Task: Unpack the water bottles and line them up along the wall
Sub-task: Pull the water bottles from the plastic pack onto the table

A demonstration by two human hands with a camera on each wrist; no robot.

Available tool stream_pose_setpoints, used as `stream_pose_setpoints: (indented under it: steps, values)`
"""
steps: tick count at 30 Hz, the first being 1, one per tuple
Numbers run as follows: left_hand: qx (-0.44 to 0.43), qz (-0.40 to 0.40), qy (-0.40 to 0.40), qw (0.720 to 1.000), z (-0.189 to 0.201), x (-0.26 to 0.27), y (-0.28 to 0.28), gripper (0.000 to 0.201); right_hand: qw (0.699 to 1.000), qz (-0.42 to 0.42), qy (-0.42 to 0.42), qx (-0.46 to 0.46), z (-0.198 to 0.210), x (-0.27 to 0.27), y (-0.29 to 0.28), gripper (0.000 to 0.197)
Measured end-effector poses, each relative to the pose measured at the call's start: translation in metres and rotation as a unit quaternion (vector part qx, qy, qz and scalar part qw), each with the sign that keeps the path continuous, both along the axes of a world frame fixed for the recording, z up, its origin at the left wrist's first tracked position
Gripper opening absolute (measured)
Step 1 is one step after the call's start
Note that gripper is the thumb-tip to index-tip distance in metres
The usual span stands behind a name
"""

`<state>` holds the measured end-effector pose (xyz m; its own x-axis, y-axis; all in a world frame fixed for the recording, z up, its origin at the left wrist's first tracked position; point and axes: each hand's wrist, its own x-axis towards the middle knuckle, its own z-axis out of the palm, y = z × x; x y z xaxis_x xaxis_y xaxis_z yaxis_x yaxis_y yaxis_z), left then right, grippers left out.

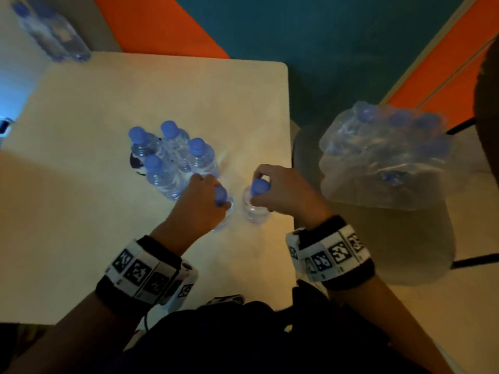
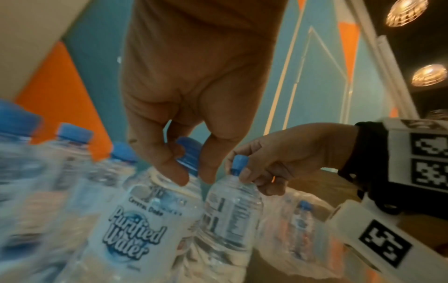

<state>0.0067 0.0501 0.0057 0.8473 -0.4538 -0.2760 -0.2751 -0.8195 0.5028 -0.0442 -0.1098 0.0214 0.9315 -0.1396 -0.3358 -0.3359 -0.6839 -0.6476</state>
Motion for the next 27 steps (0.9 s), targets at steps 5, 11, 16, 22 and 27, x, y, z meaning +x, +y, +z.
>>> stream_pose_setpoints:
  steps: [5,11,16,22,27]
  values:
    - [0.01,0.061,-0.018,0.998,-0.009,0.02,0.054,0.034,0.999,0.025,-0.029,0.003,-0.022,0.037,0.062,0.031]
    - [0.053,0.171,-0.017,0.984,-0.017,0.053,0.107,0.036,0.996,0.06,-0.059,0.017,-0.03,0.066,0.117,0.027]
    - [0.041,0.198,-0.037,0.979,-0.017,0.086,0.13,0.033,0.992,0.087,-0.083,0.034,-0.038,0.076,0.156,0.02]
    - [0.084,0.168,-0.015,0.982,-0.009,0.096,0.137,0.059,0.991,0.086,-0.091,0.055,-0.047,0.074,0.171,0.03]
    - [0.078,0.158,-0.123,0.977,0.035,0.089,0.108,0.053,0.993,0.088,-0.031,0.077,-0.041,0.065,0.125,0.054]
